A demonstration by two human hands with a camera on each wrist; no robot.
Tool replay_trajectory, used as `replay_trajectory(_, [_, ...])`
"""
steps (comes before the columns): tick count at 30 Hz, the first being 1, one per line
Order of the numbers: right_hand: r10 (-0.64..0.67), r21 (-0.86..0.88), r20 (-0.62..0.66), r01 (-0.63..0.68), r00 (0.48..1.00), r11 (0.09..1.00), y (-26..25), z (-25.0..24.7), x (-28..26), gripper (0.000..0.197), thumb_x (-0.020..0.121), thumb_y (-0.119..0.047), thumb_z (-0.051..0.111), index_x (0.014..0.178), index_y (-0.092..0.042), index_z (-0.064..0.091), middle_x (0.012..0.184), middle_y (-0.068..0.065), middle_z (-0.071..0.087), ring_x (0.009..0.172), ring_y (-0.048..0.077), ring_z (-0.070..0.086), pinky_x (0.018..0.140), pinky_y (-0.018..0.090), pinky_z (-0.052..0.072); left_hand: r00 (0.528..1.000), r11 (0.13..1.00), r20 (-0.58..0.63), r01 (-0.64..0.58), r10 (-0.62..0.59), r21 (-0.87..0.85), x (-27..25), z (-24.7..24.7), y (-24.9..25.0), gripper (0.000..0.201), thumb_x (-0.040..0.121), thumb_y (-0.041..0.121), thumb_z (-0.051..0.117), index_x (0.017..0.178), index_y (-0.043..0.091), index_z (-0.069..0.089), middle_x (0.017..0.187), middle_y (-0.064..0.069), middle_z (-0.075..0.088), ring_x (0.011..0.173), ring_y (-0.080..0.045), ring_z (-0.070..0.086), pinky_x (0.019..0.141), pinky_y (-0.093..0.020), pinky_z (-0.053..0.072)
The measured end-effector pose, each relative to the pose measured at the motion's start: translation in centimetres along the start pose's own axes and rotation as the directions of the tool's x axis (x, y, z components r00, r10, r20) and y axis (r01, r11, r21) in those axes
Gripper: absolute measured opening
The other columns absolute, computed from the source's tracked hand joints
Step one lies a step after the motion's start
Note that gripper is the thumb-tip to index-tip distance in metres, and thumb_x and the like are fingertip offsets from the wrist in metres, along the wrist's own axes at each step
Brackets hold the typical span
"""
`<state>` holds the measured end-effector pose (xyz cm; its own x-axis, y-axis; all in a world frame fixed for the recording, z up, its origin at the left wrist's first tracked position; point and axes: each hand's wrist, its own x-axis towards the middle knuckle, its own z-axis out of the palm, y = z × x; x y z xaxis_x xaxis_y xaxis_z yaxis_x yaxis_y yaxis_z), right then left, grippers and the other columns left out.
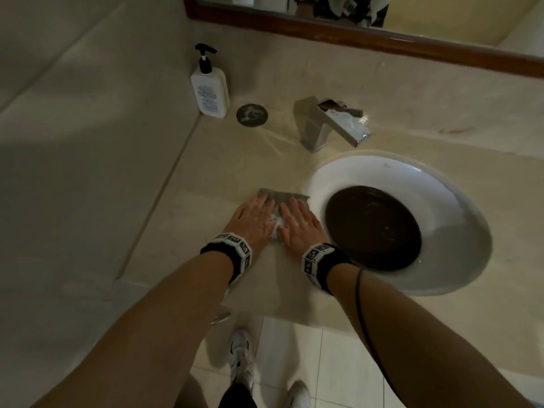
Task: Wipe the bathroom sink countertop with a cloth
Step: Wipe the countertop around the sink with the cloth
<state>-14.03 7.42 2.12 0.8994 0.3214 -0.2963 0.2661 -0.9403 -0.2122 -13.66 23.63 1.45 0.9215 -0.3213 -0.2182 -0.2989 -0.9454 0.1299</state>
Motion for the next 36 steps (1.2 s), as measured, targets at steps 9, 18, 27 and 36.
replay_trajectory(9, [0.108,0.097,0.035,-0.111,0.993,0.989,-0.2,-1.5,4.4,0.058,0.102,-0.041,0.016,0.153,-0.023,-0.005,0.160,0.001,-0.016,0.147,0.015,-0.015,0.117,0.029,-0.010,0.994,0.993,0.014,-0.110,0.109,0.038,4.9,-1.9,-2.9,0.062,0.094,0.041,0.025,0.145,0.008,0.038,0.154,-0.013,0.032,0.138,-0.025,0.038,0.104,-0.043,0.042])
replay_trajectory(18, [0.077,0.020,0.003,-0.077,0.997,0.997,-1.8,-0.9,1.9,0.058,0.103,-0.039,0.017,0.153,-0.018,-0.002,0.161,0.007,-0.010,0.148,0.019,-0.010,0.118,0.032,-0.007,0.996,0.994,0.055,-0.078,0.074,0.081,2.8,-0.7,-2.9,0.065,0.095,0.044,0.010,0.153,0.016,0.009,0.162,-0.008,-0.007,0.149,-0.022,-0.002,0.117,-0.040,0.010])
replay_trajectory(27, [-0.010,-0.066,0.082,0.015,0.997,0.998,-5.2,1.2,-3.2,0.058,0.103,-0.037,0.015,0.153,-0.017,-0.007,0.160,0.006,-0.016,0.148,0.019,-0.014,0.118,0.034,-0.008,0.994,0.994,0.041,0.106,-0.104,-0.033,-5.5,1.0,-1.5,0.060,0.102,0.042,0.014,0.152,0.019,-0.011,0.160,-0.001,-0.018,0.148,-0.017,-0.009,0.120,-0.036,0.003])
replay_trajectory(36, [-0.175,-0.112,0.078,0.183,0.981,0.977,-9.9,3.6,-5.6,0.059,0.103,-0.039,0.017,0.153,-0.018,-0.006,0.161,0.006,-0.013,0.148,0.020,-0.010,0.119,0.035,-0.003,0.963,0.962,0.038,0.267,-0.266,-0.052,-12.7,2.8,-3.3,0.061,0.102,0.044,0.014,0.152,0.020,-0.010,0.160,0.001,-0.017,0.148,-0.015,-0.006,0.120,-0.037,0.006])
